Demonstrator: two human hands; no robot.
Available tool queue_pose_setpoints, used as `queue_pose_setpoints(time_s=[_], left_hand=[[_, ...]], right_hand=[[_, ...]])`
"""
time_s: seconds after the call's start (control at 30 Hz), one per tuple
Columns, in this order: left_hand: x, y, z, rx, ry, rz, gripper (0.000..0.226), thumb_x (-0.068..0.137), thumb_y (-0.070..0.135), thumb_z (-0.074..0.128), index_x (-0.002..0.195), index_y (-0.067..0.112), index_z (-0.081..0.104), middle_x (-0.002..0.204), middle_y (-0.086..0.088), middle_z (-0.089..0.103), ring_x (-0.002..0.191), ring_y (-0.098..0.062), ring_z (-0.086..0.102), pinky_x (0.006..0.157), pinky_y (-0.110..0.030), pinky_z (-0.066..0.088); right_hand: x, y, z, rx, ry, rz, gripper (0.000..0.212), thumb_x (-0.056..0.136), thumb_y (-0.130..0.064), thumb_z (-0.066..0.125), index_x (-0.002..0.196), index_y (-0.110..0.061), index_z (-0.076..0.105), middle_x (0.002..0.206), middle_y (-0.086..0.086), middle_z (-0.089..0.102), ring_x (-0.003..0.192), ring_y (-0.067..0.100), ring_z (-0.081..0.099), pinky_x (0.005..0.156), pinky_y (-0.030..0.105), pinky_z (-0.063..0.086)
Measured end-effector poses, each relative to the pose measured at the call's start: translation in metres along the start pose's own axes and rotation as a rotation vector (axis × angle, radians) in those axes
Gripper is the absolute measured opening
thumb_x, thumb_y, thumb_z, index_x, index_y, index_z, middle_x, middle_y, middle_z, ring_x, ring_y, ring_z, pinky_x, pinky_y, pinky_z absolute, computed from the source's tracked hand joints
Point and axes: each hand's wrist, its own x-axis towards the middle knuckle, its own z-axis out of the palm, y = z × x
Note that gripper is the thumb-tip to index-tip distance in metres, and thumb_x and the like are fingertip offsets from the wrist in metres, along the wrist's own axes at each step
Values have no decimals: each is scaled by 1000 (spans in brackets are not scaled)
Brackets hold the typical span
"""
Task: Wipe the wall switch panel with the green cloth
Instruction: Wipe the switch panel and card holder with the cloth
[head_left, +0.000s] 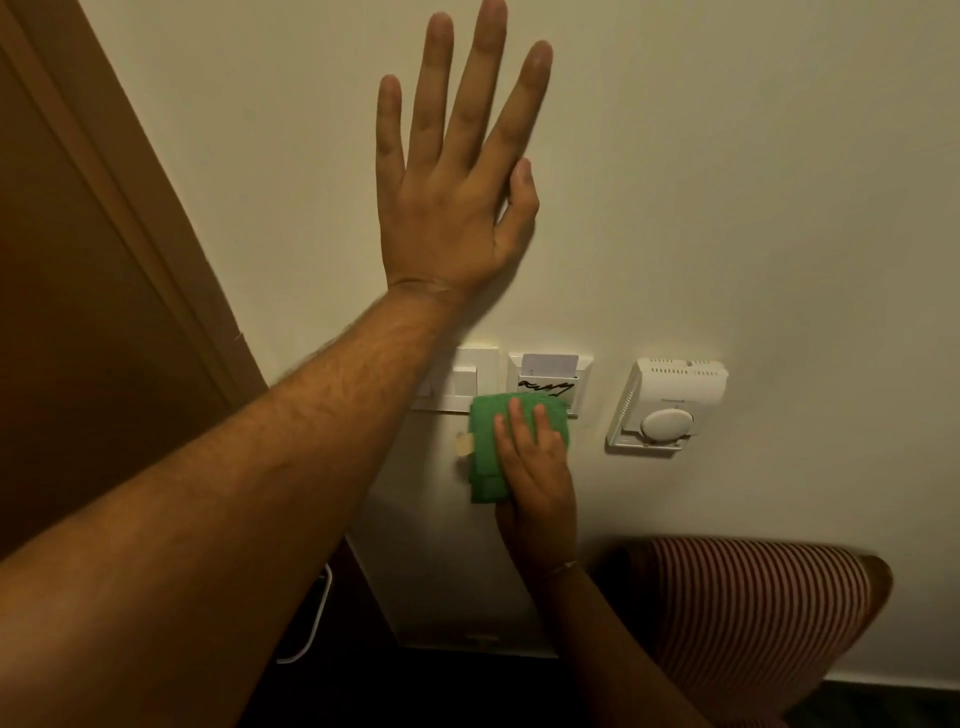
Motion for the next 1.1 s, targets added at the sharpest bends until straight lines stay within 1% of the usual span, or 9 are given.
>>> queue_pose_setpoints(time_s=[0.17, 0.3, 0.43, 0.5, 0.63, 0.77, 0.87, 0.97, 1.1], left_hand=[[-1, 0, 2, 10, 24, -26, 59, 107, 35, 52, 163, 19, 46, 166, -19, 43, 154, -44, 35, 127, -66, 19], [-3, 2, 4, -2, 56, -35, 54, 107, 33, 56, 159, 17, 54, 162, -18, 50, 150, -43, 43, 125, -66, 24], [-4, 1, 4, 7, 87, -38, 53, 106, 33, 59, 157, 18, 57, 159, -18, 53, 147, -44, 48, 122, -67, 29], [-4, 2, 3, 9, 95, -40, 53, 106, 34, 59, 156, 18, 58, 158, -18, 54, 147, -44, 49, 122, -66, 31], [-5, 3, 3, 10, 97, -43, 52, 106, 33, 61, 156, 18, 58, 157, -19, 54, 146, -45, 49, 121, -68, 33], [-7, 4, 5, 1, 132, -52, 49, 104, 31, 64, 151, 16, 63, 153, -19, 59, 142, -46, 53, 118, -66, 37], [-8, 4, 6, -12, 144, -50, 48, 103, 31, 66, 149, 14, 65, 150, -21, 61, 139, -47, 56, 116, -67, 39], [-6, 3, 5, -11, 147, -41, 49, 103, 30, 65, 150, 15, 64, 151, -21, 60, 139, -48, 55, 116, -68, 39], [-6, 4, 3, -1, 152, -35, 50, 103, 30, 65, 150, 15, 64, 151, -21, 60, 139, -48, 55, 116, -69, 39]], right_hand=[[-3, 12, -9, -75, 65, 65, 49, 116, -30, 30, 161, -12, 34, 170, 9, 30, 166, 22, 9, 137, 43, 9], [-6, 20, -12, -26, 144, 201, 55, 110, -27, 53, 159, -9, 36, 169, 15, 32, 166, 29, 10, 134, 53, 19], [7, -3, -1, 35, -9, 4, 69, 94, 0, 49, 161, -12, 37, 174, 2, 22, 166, 28, 12, 136, 43, 8], [13, -11, 1, 3, -67, -35, 72, 90, 5, 48, 160, -12, 43, 172, 5, 30, 166, 26, 13, 136, 40, 7], [8, 5, -14, -104, -20, -26, 59, 102, -9, 48, 161, -14, 39, 170, 7, 32, 166, 22, 12, 136, 43, 9], [5, 22, -27, -71, 144, 135, 49, 117, -37, 36, 157, -7, 39, 166, 15, 35, 166, 22, 9, 136, 46, 17], [9, 10, -16, -2, 106, 61, 45, 114, -20, 37, 158, -7, 40, 168, 13, 33, 166, 25, 11, 135, 53, 20], [15, -7, 0, -6, -13, -54, 68, 94, 3, 50, 160, -13, 41, 172, 4, 28, 166, 24, 12, 137, 44, 10], [19, -1, -3, -106, -8, -110, 55, 104, -6, 52, 158, -13, 44, 169, 4, 32, 165, 20, 15, 136, 42, 11]])
